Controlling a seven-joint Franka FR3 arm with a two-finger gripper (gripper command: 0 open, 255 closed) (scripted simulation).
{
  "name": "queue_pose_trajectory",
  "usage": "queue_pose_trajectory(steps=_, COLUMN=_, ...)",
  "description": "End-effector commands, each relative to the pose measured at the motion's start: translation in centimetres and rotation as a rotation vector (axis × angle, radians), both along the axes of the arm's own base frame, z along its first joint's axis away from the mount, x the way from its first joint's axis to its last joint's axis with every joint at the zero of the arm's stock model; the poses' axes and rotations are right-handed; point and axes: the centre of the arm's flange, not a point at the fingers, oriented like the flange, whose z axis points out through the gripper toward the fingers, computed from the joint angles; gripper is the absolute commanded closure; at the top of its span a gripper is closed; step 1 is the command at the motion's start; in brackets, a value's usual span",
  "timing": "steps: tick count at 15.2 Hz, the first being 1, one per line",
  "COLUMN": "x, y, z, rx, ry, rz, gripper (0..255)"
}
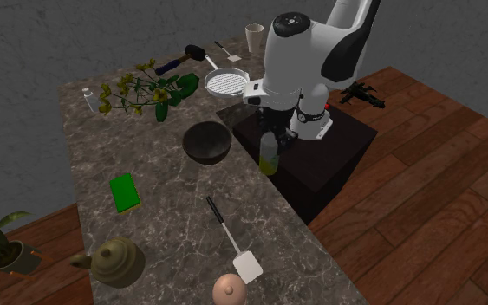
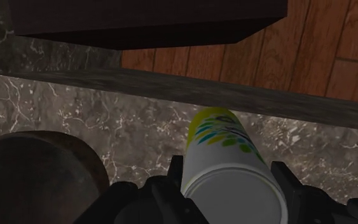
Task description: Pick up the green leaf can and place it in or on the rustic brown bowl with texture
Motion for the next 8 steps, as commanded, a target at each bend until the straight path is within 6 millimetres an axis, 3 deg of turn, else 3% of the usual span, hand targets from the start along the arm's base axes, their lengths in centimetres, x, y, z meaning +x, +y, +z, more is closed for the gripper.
queue_pose_trajectory(steps=1, x=0.0, y=0.0, z=1.0, rx=0.000, ry=0.000, rz=0.000, gripper=255)
queue_pose_trajectory(steps=8, x=0.0, y=0.0, z=4.7, rx=0.000, ry=0.000, rz=0.000, gripper=255)
